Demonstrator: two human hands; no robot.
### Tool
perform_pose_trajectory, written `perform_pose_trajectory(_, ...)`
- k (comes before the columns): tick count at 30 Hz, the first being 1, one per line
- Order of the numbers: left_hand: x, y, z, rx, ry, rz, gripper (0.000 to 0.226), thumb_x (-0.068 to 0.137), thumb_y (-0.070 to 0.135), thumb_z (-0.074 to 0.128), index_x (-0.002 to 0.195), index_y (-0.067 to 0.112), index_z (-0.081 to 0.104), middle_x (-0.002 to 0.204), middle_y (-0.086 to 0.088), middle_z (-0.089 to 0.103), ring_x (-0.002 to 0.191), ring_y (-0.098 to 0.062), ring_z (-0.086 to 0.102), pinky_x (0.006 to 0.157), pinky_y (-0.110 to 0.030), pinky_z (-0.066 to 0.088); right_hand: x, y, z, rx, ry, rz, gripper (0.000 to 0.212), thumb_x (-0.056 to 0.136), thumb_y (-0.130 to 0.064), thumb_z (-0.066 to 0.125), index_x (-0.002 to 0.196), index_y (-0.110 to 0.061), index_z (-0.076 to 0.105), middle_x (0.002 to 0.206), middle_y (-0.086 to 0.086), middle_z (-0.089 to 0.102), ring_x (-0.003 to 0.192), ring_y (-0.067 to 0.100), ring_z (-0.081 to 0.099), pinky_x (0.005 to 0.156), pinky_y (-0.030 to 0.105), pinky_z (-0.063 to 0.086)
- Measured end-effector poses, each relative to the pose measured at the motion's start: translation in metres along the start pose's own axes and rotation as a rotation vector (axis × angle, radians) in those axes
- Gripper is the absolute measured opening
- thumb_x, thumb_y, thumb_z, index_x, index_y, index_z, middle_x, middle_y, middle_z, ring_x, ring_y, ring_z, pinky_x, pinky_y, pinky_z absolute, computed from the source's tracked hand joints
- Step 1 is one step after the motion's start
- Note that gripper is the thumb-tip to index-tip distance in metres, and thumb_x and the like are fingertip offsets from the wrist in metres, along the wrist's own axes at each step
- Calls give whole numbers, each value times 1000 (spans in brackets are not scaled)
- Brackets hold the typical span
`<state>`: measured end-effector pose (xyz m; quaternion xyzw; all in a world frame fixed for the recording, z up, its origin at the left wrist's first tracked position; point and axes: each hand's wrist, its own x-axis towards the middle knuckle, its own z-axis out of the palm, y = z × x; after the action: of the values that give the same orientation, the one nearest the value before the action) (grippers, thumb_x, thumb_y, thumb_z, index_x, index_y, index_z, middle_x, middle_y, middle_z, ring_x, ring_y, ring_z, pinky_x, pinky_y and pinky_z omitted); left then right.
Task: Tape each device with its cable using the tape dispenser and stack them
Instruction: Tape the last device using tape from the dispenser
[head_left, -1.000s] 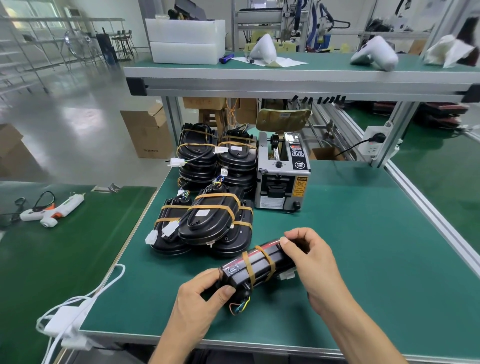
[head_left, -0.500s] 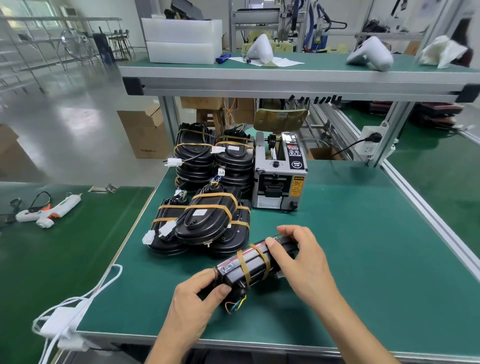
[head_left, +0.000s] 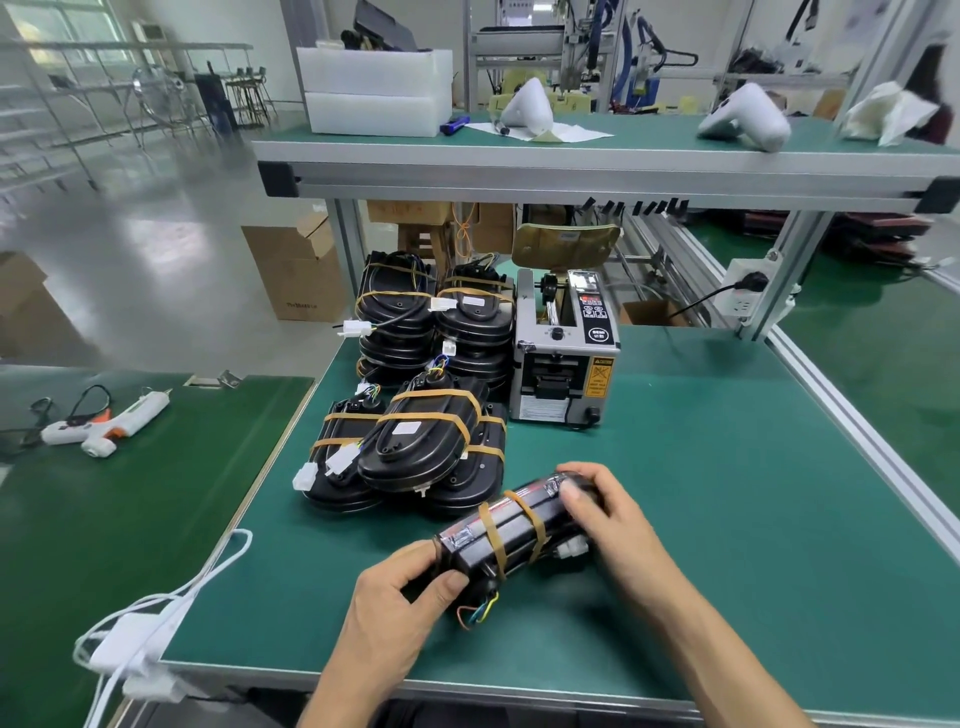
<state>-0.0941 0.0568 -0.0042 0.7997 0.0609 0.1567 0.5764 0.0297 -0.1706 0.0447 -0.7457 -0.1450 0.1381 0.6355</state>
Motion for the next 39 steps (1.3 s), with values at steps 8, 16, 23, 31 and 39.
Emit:
perform_pose_trajectory(8, -2, -1, 1, -50, 23, -30, 49, 83, 71, 79, 130, 66, 65, 120, 21, 79, 117, 4, 70, 100, -11, 48, 0, -32, -14, -256, -33, -224, 61, 69, -53, 81, 123, -47, 54, 121, -17, 61, 113, 5, 62, 92, 15, 45)
perform_pose_trajectory(16, -1, -7, -8, -96, -16, 16, 92, 77, 86, 72, 157, 52, 44, 144, 14, 70, 143, -8, 58, 119, -26, 41, 4, -83, 4, -704, -159, -540, 66, 70, -52, 87, 127, -35, 58, 117, -16, 49, 118, 10, 46, 104, 30, 41)
perform_pose_trajectory(23, -1, -10, -7, -21, 28, 11, 49, 79, 58, 82, 125, 55, 69, 111, 13, 81, 100, 1, 74, 88, -14, 55, -12, -94, 46, -739, -253, -634, 64, 83, -52, 80, 138, -27, 61, 123, -8, 55, 120, 14, 47, 105, 35, 42)
perform_pose_trajectory(31, 0, -18, -6, -52, 15, -13, 59, 78, 75, 83, 127, 43, 72, 110, 5, 82, 101, -10, 75, 90, -19, 56, 72, -59, -1, 16, 399, -27, 14, 98, -27, 67, 95, -25, 81, 81, -6, 76, 73, 10, 64, 69, 18, 52)
perform_pose_trajectory(39, 0, -13, -7, -66, 8, -6, 55, 79, 72, 84, 124, 43, 73, 111, 2, 82, 104, -17, 75, 94, -26, 57, 134, -34, 6, -57, 589, 132, 19, 90, -23, 65, 76, -26, 77, 67, -8, 74, 74, 26, 74, 75, 40, 60)
